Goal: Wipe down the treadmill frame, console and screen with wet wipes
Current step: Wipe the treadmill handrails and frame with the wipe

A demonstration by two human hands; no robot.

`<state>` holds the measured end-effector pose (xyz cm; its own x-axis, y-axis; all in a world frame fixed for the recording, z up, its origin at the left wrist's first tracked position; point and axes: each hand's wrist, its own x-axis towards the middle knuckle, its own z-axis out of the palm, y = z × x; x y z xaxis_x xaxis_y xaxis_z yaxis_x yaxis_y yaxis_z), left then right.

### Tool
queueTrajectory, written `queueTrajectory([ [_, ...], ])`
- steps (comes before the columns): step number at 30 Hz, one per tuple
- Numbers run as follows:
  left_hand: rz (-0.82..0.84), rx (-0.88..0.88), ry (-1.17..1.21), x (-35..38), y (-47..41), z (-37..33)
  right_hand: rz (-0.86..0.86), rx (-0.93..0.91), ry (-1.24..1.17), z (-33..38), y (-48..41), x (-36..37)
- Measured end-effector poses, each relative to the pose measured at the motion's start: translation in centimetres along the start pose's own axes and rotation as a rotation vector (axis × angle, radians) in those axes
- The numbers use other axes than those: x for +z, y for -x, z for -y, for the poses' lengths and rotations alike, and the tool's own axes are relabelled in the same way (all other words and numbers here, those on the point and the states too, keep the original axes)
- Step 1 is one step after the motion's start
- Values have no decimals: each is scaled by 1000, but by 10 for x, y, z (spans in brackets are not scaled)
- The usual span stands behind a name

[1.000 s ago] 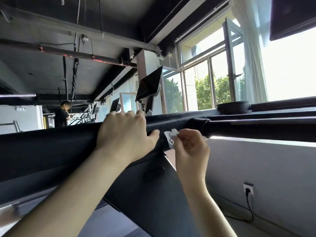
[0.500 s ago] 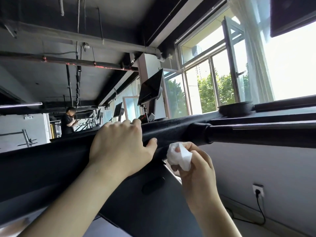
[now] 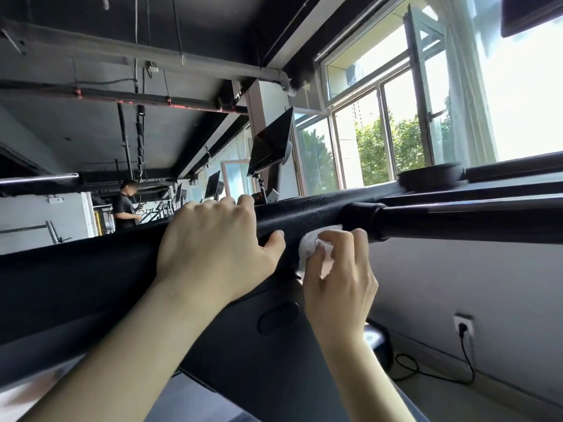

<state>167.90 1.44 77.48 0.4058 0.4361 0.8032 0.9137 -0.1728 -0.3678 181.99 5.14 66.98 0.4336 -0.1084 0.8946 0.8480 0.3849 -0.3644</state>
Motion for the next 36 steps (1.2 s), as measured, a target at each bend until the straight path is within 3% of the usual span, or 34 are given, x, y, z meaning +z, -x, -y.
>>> queueTrajectory([
  [4, -3, 2, 14, 2, -2, 1, -16, 14, -80, 4, 2, 3],
  [11, -12, 15, 12, 4, -1, 2, 103, 23, -328, 9, 17, -6],
  [18, 0, -6, 20, 4, -1, 1, -82, 220, -210, -23, 4, 3],
  [23, 17, -21, 21, 3, -1, 0, 74, 1, -340, 2, 22, -3],
  [27, 12, -15, -14, 0, -1, 0, -96, 240, -273, -41, 4, -1],
  [32, 33, -31, -3, -1, -2, -1, 69, 31, -380, 4, 32, -5],
  [34, 52, -43, 7, -2, -1, -1, 29, 112, -377, -21, 23, 1],
  [36, 68, -61, 34, -4, -1, -1, -43, 319, -398, -40, 9, 3],
])
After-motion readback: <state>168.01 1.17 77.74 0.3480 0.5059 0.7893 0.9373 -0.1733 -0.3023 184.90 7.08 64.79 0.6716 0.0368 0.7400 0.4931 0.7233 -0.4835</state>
